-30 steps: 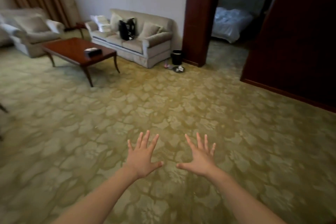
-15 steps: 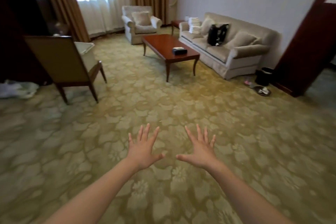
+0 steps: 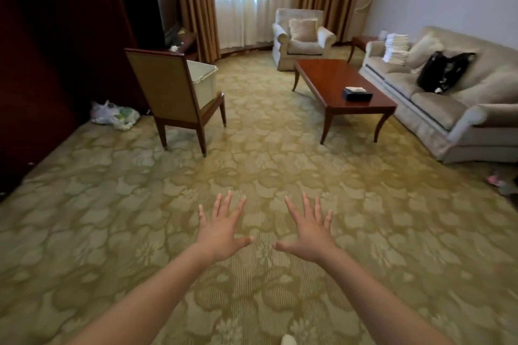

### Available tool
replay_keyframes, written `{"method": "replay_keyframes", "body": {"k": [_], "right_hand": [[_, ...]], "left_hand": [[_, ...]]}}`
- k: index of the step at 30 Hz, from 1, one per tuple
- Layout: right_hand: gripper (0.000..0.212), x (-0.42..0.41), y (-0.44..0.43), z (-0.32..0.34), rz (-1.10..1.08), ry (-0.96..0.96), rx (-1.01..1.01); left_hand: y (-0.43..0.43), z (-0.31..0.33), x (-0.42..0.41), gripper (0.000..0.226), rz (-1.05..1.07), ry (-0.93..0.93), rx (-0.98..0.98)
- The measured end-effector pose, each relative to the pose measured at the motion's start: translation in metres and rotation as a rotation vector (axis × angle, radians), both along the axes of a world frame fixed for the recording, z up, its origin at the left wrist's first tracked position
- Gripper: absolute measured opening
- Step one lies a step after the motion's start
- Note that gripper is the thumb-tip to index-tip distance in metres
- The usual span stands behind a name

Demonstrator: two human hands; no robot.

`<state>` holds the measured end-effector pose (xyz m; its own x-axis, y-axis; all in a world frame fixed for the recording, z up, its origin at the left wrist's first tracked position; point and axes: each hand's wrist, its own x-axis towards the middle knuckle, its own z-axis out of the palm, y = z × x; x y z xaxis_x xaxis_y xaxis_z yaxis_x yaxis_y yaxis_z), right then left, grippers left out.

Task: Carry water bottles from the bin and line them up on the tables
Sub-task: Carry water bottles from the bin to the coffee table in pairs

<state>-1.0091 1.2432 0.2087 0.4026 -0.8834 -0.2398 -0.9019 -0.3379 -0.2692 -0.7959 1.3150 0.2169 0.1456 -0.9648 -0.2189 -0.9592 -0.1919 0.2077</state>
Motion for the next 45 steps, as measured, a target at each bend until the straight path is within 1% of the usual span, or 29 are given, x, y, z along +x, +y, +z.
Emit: {"method": "replay_keyframes", "body": {"k": [7,16,22,27,35,40,45], "right_hand": [[0.114,0.008,-0.16,0.01,0.102,0.009,-0.015],[0.115,0.051,-0.322,0.005,0.155,-0.013,0.009],[0.114,0.105,-0.451,-0.003,0.158,-0.001,-0.008],[0.112,0.152,-0.556,0.009,0.134,0.003,0.012],[0.115,0.221,-0.687,0.01,0.135,-0.011,0.024],[0.114,0.279,-0.784,0.004,0.206,-0.01,0.019],[0.113,0.34,-0.9,0.005,0.306,-0.022,-0.002]], "left_hand": [[-0.134,0.011,0.001,0.096,0.116,-0.034,0.001],[-0.276,0.001,0.041,0.096,0.192,-0.025,0.039],[-0.416,-0.012,0.088,0.097,0.167,-0.024,0.037],[-0.53,-0.003,0.144,0.096,0.139,-0.034,0.014],[-0.657,-0.001,0.213,0.097,0.161,-0.037,0.022],[-0.738,-0.005,0.259,0.096,0.223,-0.033,0.022],[-0.839,-0.003,0.303,0.096,0.296,-0.043,0.016]]}}
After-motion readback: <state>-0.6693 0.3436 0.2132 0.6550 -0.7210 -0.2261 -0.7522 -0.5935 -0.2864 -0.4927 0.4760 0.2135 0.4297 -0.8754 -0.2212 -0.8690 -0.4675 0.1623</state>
